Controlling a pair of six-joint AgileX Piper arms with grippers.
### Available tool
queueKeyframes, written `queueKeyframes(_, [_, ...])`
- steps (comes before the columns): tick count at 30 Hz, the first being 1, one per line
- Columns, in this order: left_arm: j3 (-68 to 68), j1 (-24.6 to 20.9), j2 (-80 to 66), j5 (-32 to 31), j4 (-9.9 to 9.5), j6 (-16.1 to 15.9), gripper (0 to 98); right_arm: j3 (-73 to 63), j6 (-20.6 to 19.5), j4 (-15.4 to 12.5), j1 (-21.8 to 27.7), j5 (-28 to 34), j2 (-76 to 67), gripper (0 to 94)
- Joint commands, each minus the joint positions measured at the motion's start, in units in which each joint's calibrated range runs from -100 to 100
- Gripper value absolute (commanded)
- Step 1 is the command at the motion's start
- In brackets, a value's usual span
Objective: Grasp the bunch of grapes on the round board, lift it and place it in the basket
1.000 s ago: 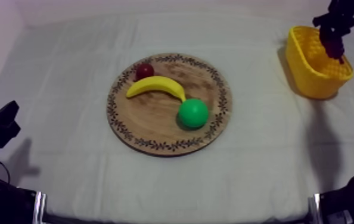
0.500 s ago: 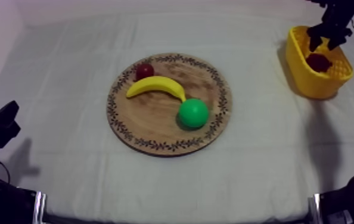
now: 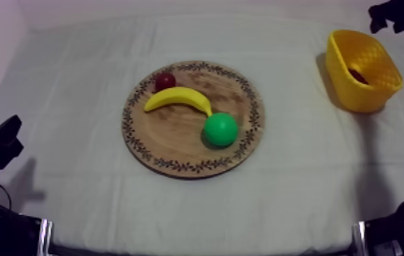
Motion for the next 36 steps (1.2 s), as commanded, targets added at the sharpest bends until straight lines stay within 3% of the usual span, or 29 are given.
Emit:
queueKeyframes(1, [0.0,0.0,0.0,0.0,-0.04,0.0,0.1,3.7,-0.4,0.5,-0.1,-2.1,-8.3,52.8])
queueKeyframes(22, [0.0,0.0,0.0,0.0,-0.04,0.0,0.1,55.1,-1.1,2.0,-0.9,-28.6,-57.9,46.0])
queueKeyframes(36, [0.0,0.0,0.0,0.0,-0.04,0.0,0.1,89.5,-1.4,-0.6,-2.3,-43.1,-88.3,29.9])
